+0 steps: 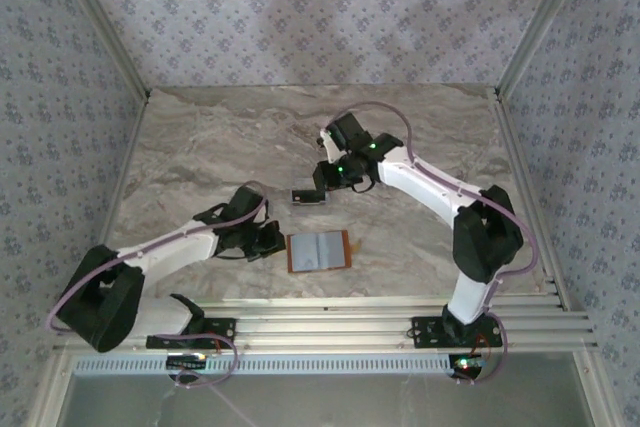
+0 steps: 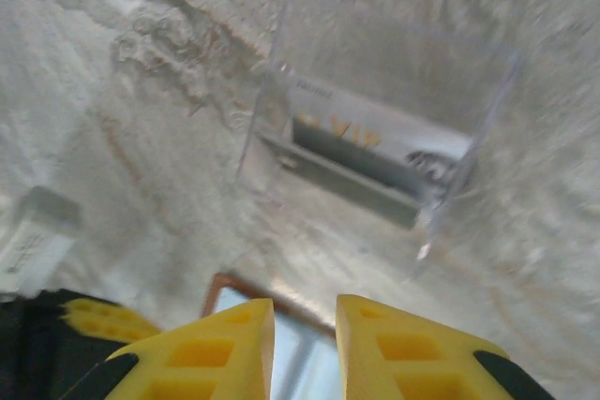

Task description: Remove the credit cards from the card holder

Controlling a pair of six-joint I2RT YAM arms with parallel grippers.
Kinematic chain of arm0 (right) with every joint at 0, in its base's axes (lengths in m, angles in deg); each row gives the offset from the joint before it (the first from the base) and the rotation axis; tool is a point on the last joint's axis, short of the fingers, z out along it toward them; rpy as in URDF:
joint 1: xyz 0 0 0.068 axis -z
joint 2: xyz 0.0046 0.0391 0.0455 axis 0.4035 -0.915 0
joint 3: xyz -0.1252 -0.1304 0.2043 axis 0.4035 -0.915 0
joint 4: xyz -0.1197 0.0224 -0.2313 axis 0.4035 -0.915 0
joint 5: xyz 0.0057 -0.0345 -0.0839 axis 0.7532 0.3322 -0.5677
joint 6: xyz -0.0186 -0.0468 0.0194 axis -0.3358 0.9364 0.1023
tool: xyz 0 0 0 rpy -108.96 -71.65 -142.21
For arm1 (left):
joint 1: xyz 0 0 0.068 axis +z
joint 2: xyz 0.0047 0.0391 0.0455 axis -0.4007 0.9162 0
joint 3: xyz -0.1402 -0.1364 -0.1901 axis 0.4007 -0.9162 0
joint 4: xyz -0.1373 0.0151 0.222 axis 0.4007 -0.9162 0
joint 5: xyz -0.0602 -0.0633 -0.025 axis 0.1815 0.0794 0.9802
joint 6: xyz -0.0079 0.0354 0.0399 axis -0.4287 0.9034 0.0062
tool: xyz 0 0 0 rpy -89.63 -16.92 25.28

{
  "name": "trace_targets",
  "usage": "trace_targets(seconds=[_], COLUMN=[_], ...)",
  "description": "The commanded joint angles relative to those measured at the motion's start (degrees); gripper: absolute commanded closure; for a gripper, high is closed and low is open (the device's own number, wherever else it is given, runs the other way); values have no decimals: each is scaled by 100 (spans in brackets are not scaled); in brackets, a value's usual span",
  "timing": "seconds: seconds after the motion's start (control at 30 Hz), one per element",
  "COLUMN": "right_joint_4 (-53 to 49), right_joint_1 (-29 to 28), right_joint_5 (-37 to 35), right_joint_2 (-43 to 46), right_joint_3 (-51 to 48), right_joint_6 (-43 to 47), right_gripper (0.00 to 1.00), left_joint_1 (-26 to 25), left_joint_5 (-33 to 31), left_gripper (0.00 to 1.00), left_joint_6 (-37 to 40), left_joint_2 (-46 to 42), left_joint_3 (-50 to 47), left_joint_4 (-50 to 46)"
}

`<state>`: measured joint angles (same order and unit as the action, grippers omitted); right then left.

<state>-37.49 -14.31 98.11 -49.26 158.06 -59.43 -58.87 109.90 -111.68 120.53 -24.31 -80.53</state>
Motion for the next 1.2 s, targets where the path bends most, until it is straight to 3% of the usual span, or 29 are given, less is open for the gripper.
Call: trace_targets(seconds=[0.0, 0.53, 1.0, 1.17], right_joint_4=[473, 1137, 1694, 1758], right_joint_1=[-52, -478, -994, -1080], right_joint_5=[847, 1041, 1255, 1291], right_joint_2=[333, 348, -268, -429], right_joint_3=[-541, -1707, -1758, -1770], right_joint_6=[-991, -1756, -2183, -2280], right_gripper=[75, 74, 75, 80], left_joint_1=[-122, -181, -179, -179], left_joint_5=[107, 19, -104, -87], left_gripper=[97, 100, 100, 100], left_joint_6=[54, 157, 173, 118], left_joint_2=[277, 855, 914, 913], left_joint_3=[261, 269, 185, 88], left_joint_4=[279, 195, 84, 182])
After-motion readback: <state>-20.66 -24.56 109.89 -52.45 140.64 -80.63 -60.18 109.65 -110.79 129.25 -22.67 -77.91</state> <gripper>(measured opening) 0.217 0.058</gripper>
